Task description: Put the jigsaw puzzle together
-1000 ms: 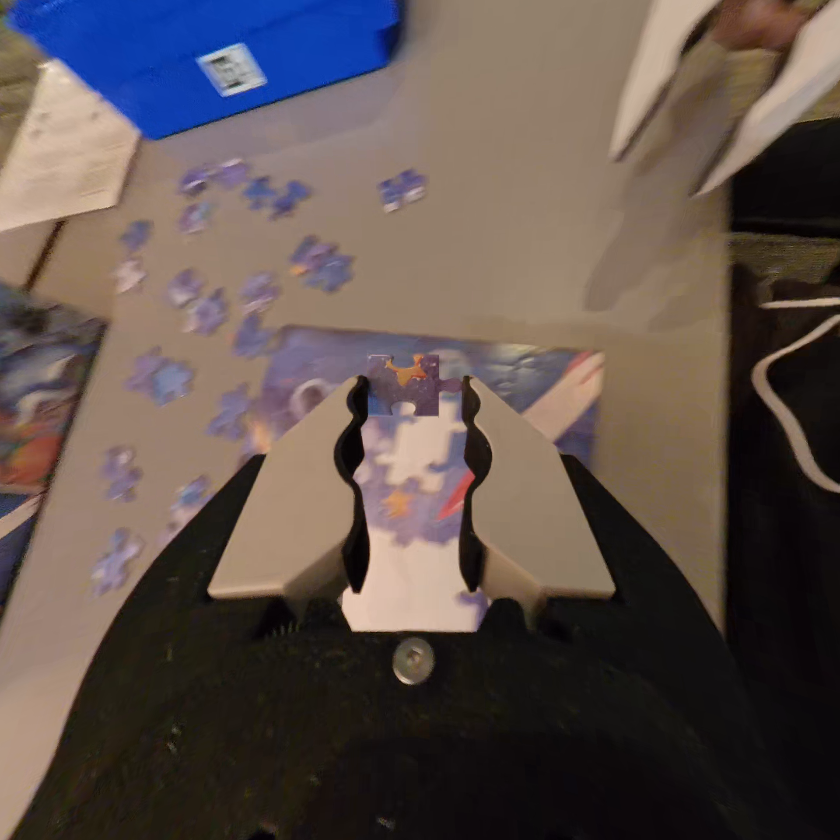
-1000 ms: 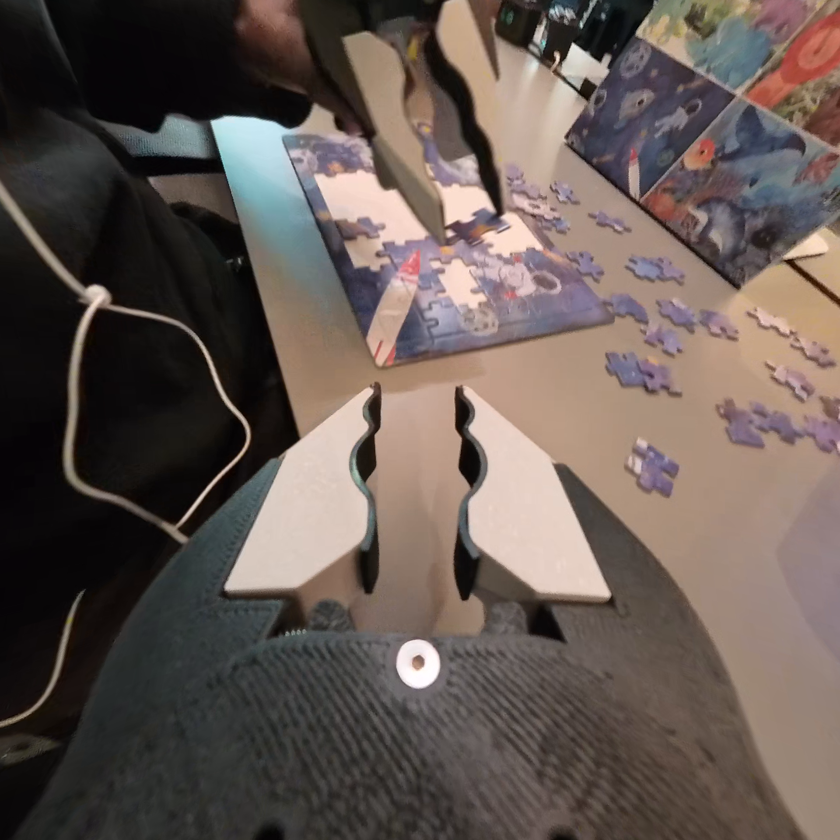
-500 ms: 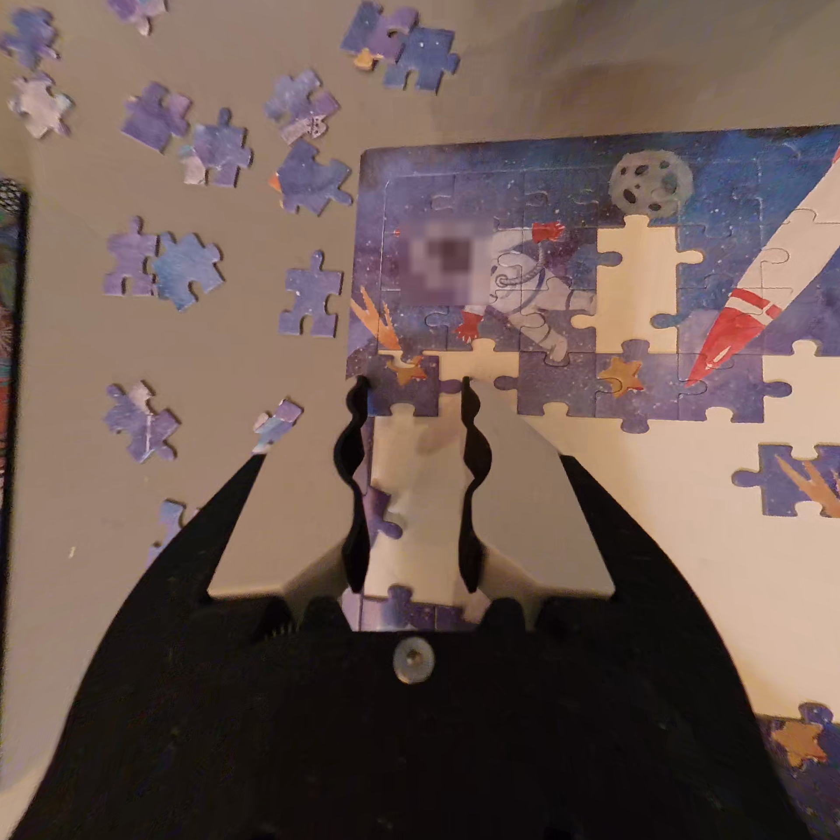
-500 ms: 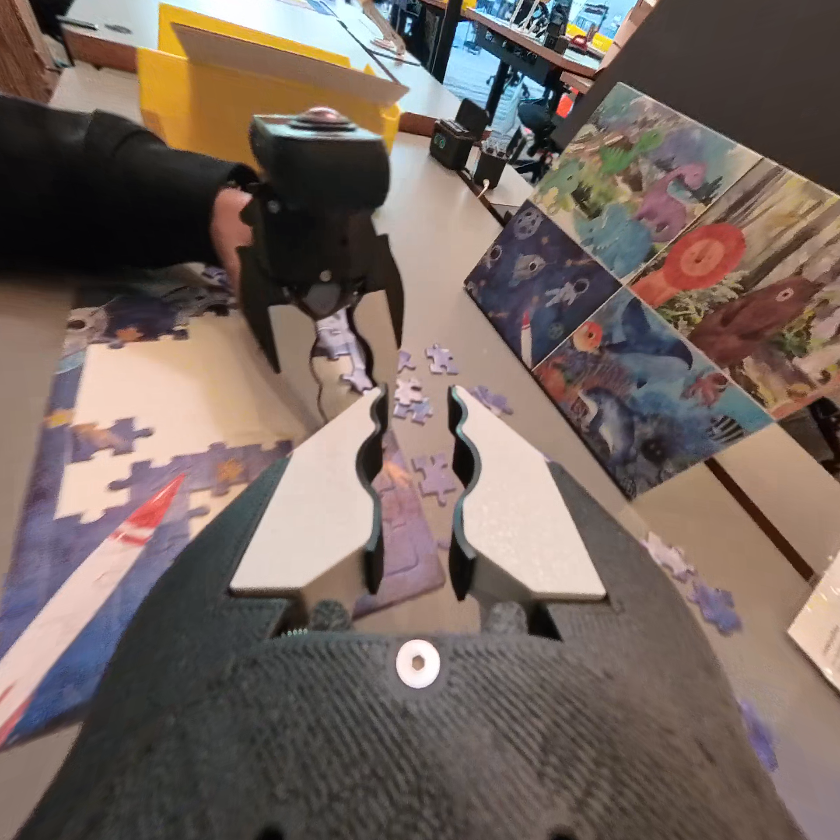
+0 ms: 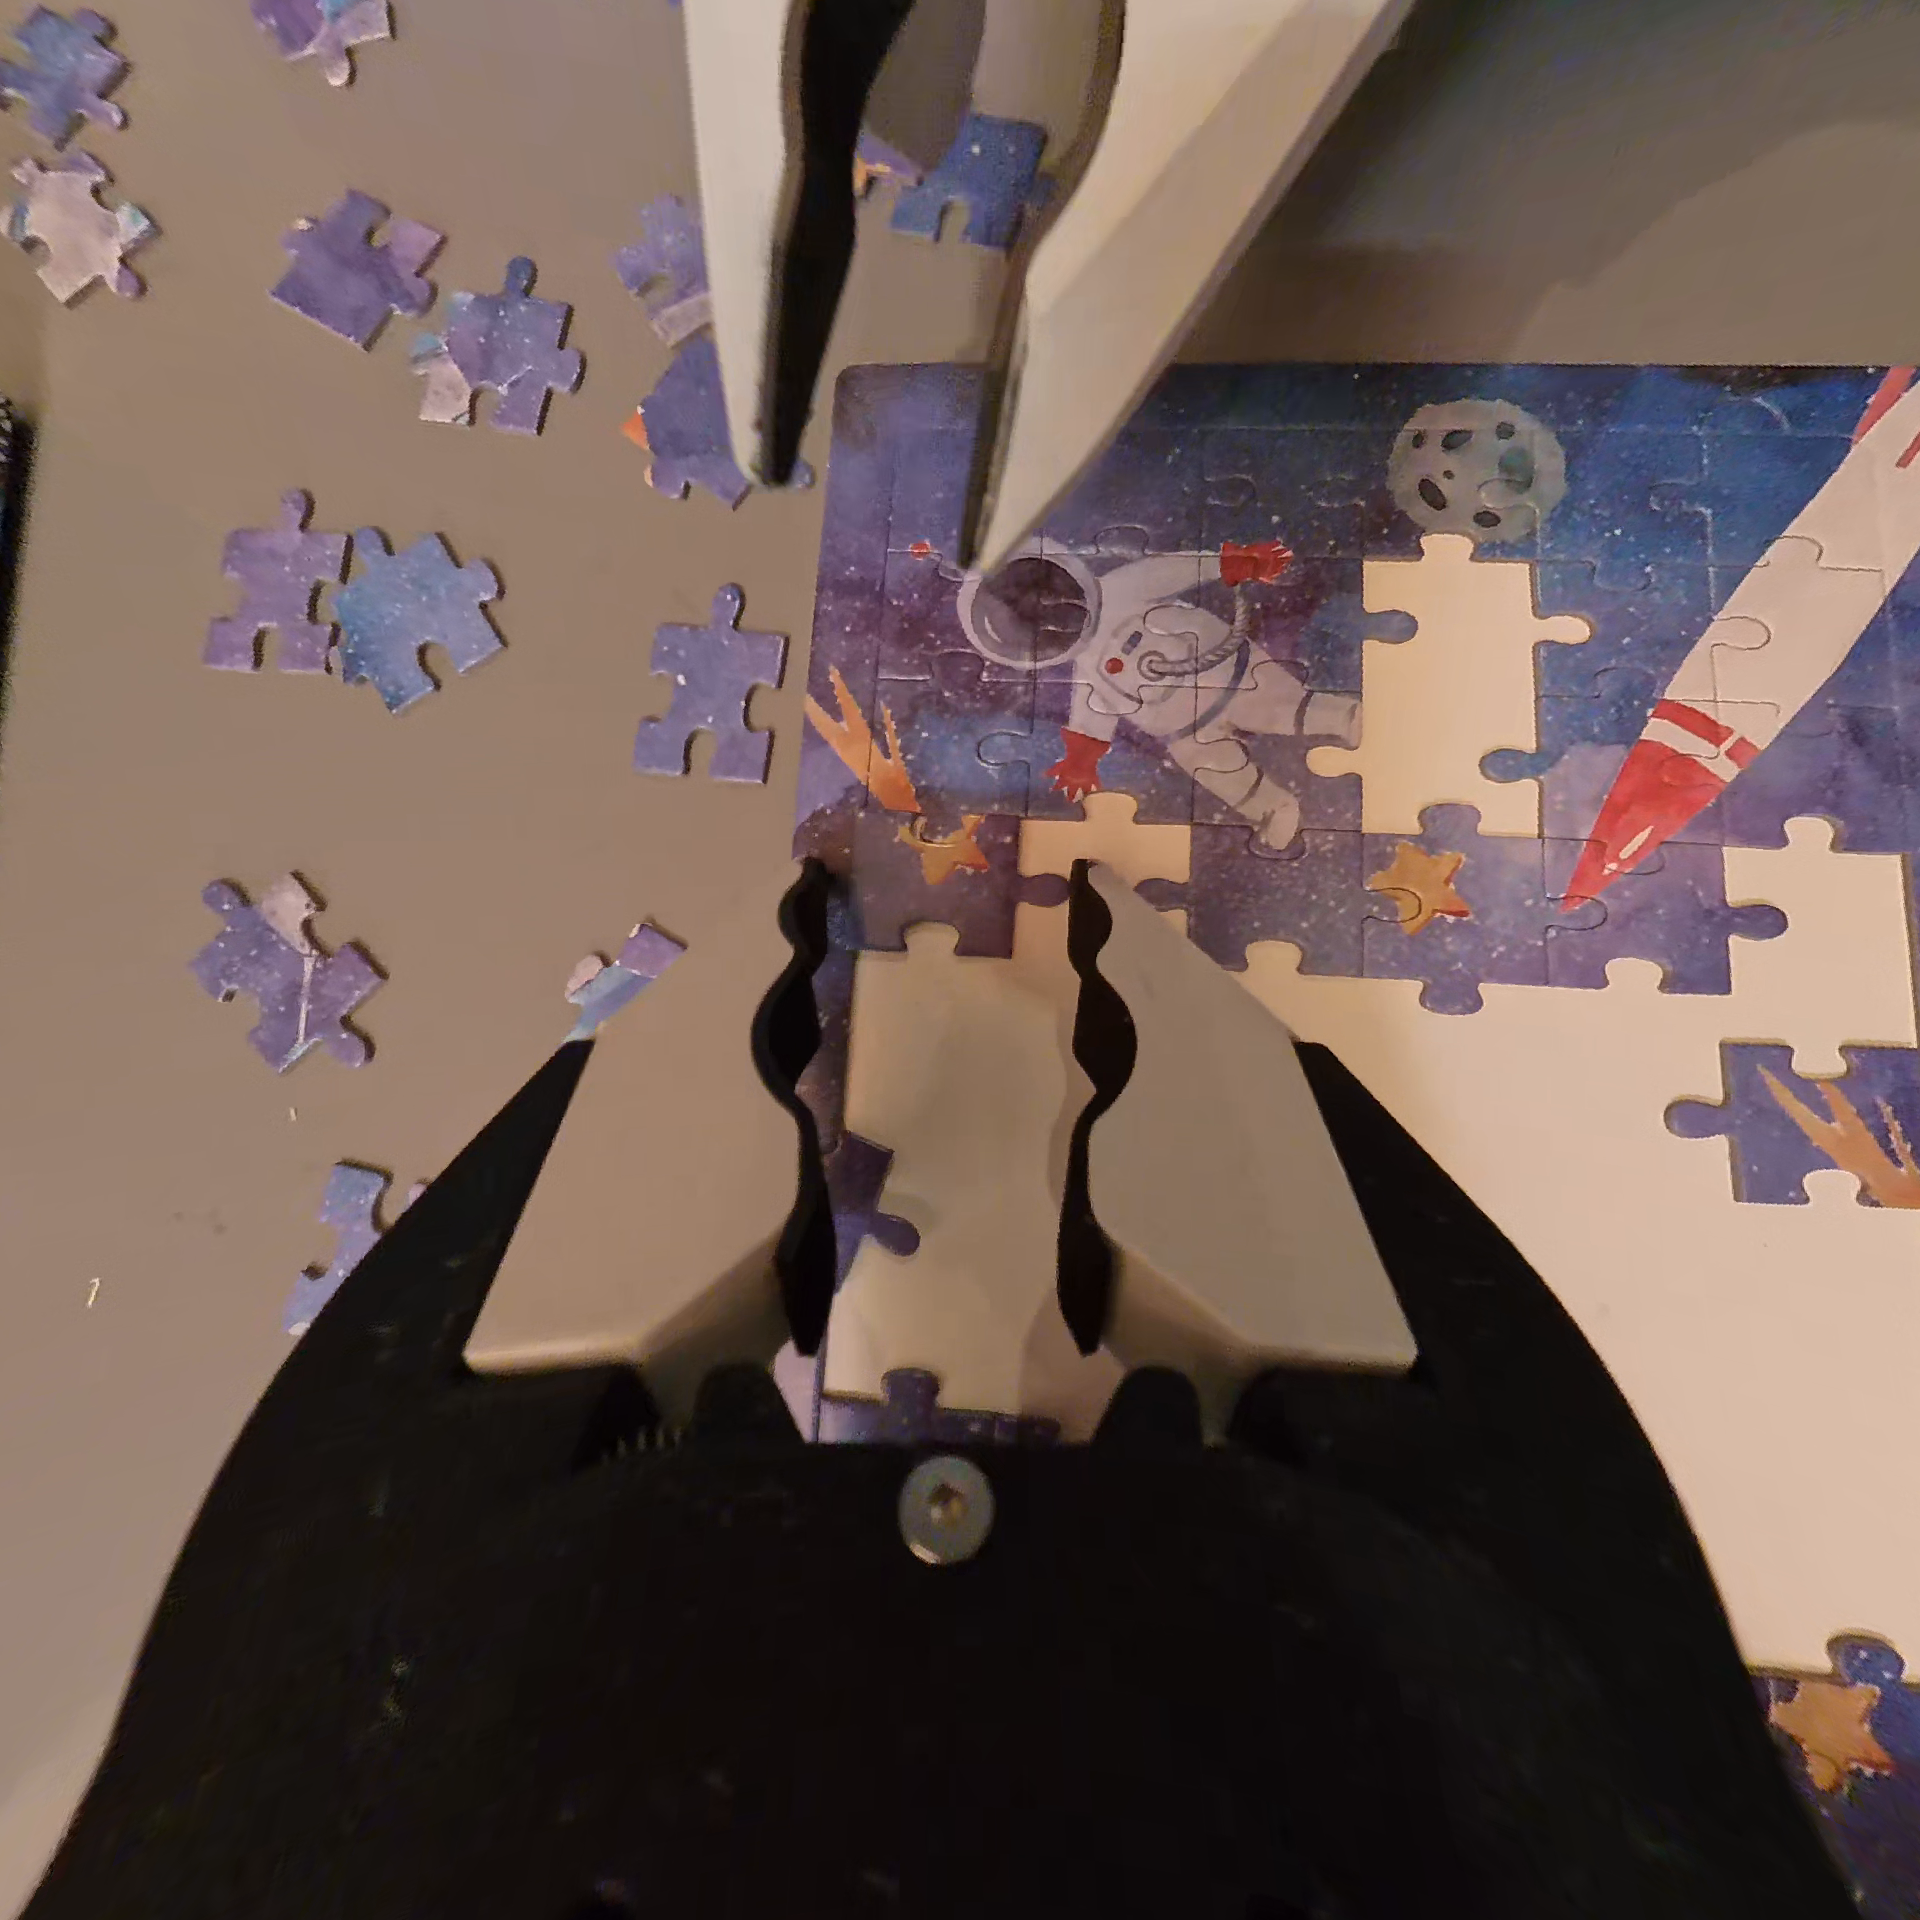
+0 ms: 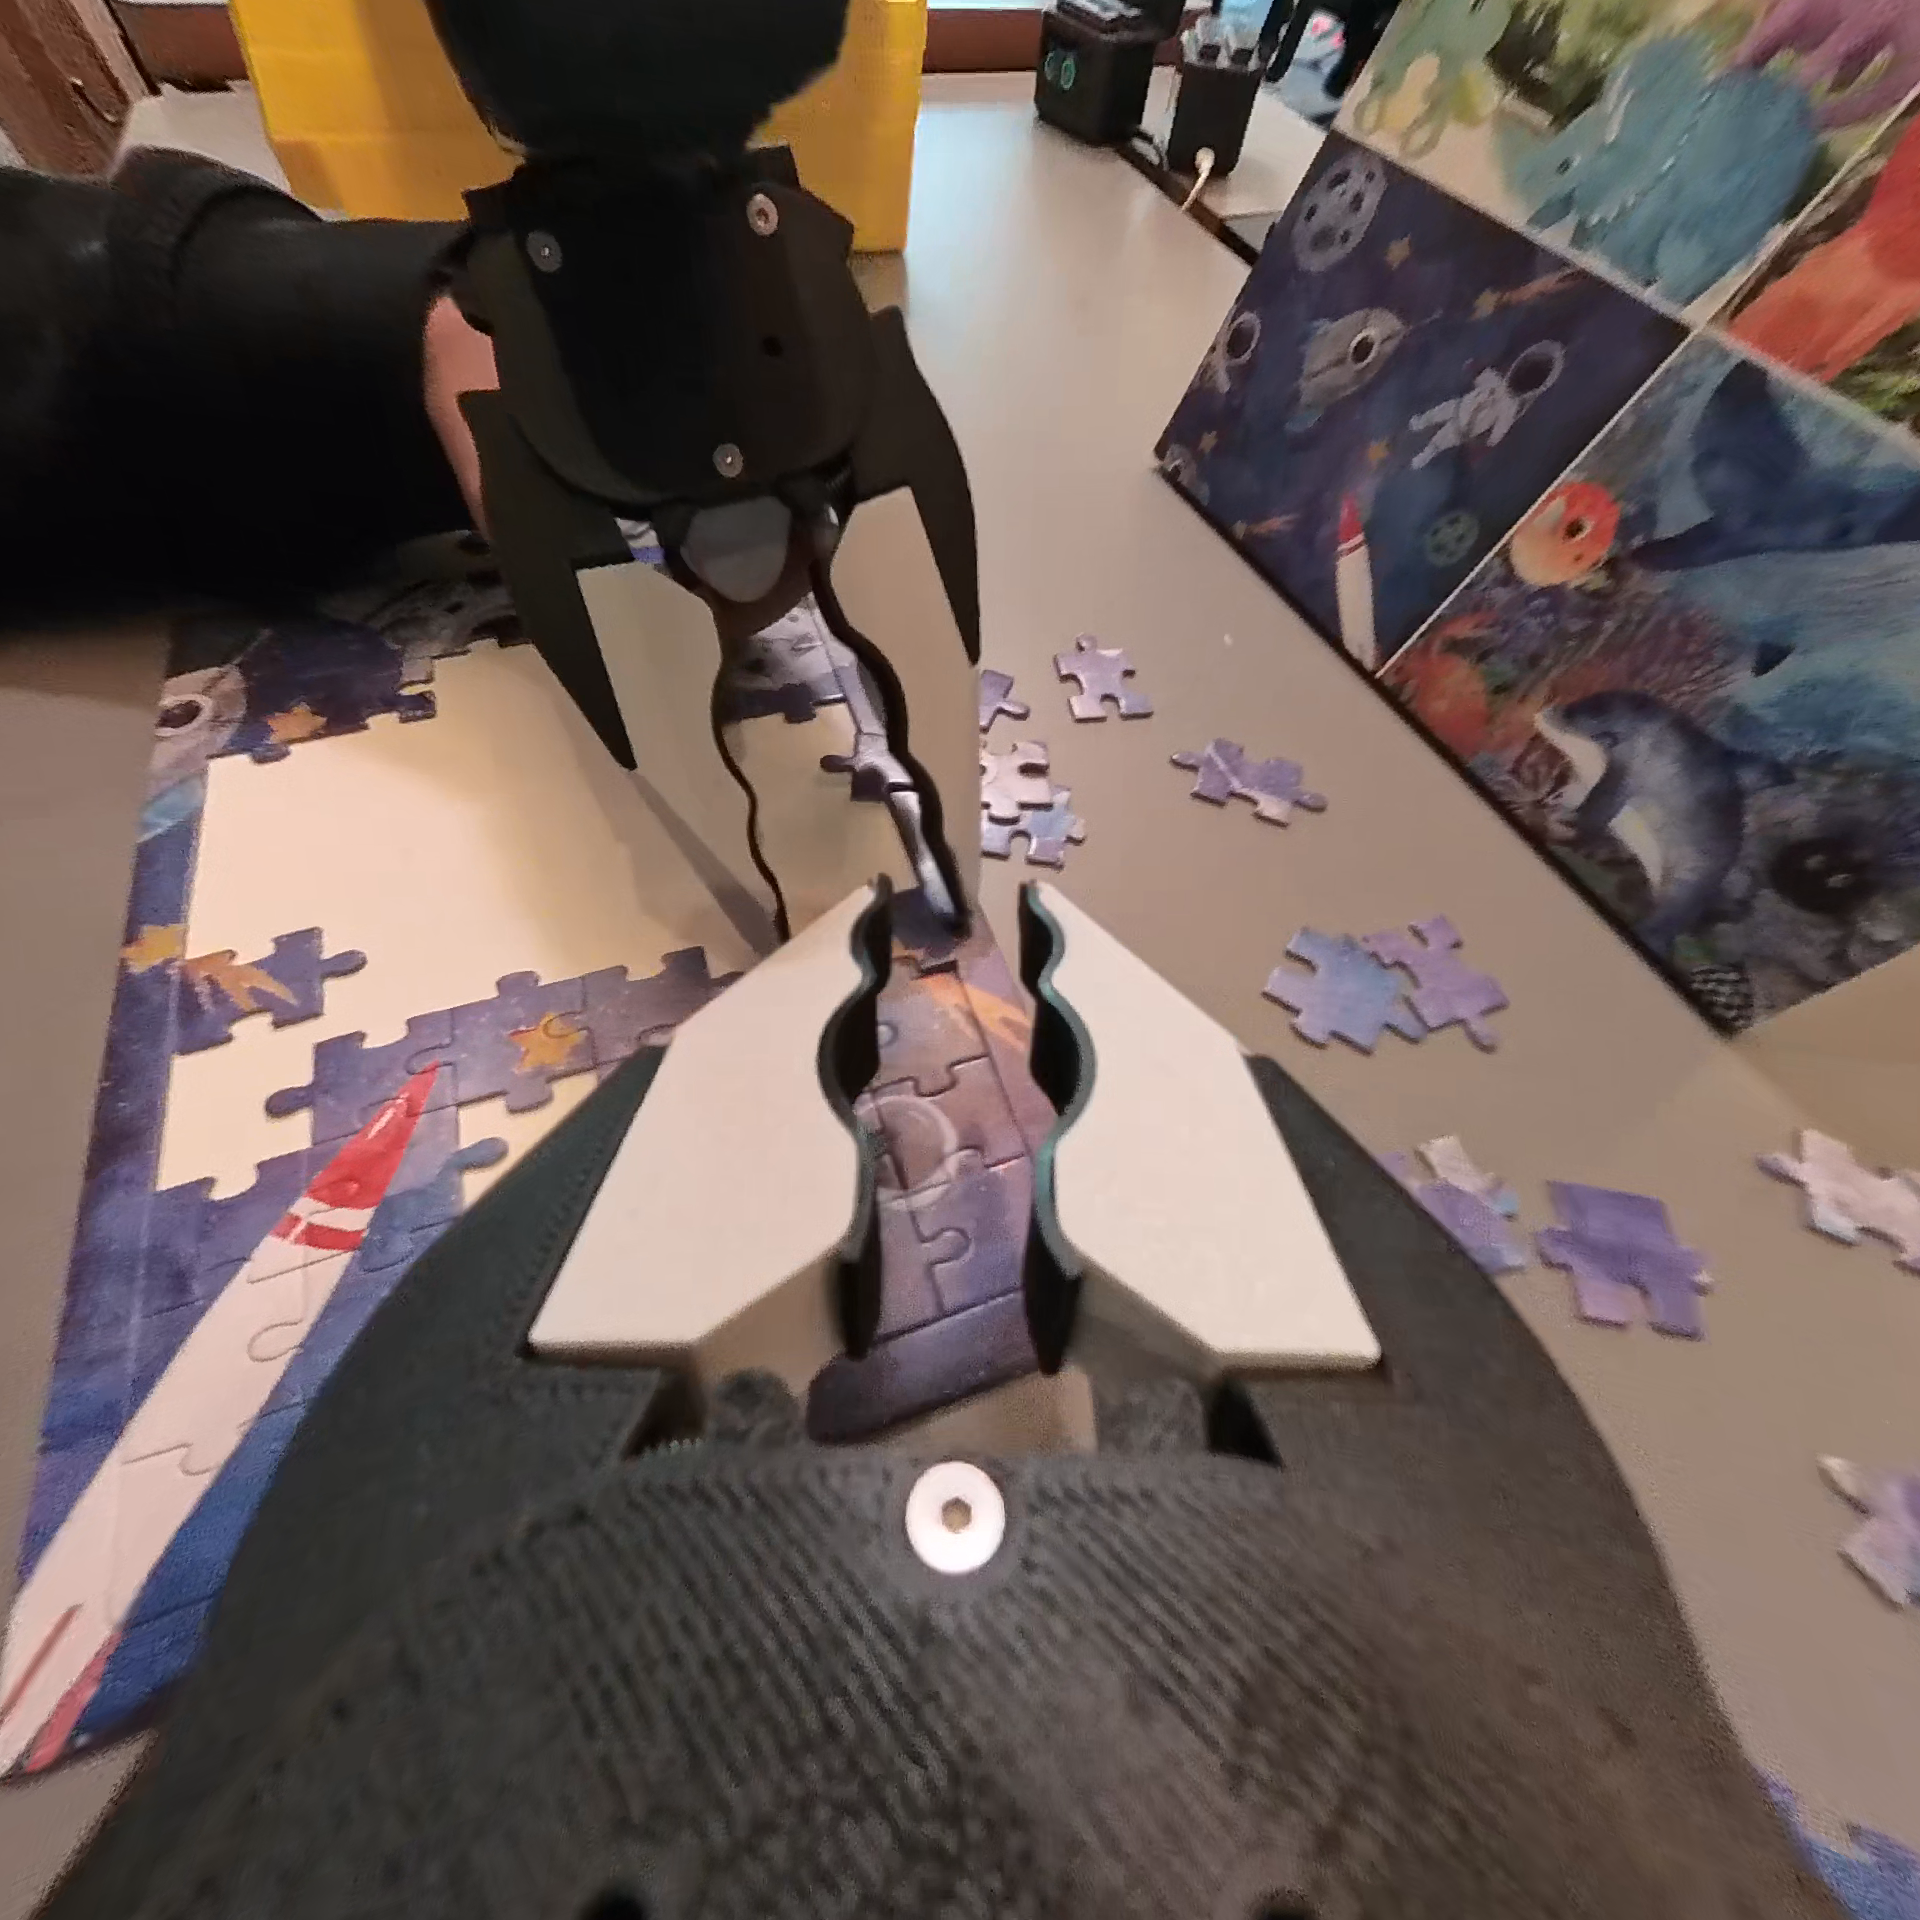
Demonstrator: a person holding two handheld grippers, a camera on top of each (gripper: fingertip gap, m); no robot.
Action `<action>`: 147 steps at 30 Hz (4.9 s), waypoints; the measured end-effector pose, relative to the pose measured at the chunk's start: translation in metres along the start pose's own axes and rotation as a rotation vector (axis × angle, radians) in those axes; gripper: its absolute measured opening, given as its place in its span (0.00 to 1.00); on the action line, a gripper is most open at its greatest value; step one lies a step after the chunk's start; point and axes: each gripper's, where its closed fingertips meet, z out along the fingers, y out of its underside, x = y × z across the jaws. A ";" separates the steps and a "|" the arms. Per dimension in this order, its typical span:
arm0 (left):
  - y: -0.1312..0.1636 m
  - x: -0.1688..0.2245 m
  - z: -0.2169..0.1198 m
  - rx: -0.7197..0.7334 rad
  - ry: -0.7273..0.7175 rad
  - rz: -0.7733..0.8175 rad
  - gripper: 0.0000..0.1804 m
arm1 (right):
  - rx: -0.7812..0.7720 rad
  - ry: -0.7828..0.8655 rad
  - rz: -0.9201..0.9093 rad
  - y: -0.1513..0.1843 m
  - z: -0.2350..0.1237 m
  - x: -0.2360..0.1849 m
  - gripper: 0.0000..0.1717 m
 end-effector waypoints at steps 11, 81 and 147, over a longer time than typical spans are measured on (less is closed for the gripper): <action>0.000 0.004 -0.001 0.041 -0.001 -0.025 0.22 | -0.182 -0.086 -0.022 0.034 0.024 -0.026 0.13; -0.003 0.000 0.003 0.030 -0.081 -0.065 0.16 | -0.235 -0.074 -0.001 0.049 0.032 -0.024 0.13; -0.003 0.001 0.002 -0.002 -0.107 -0.102 0.00 | -0.231 -0.043 -0.001 0.042 0.040 -0.012 0.05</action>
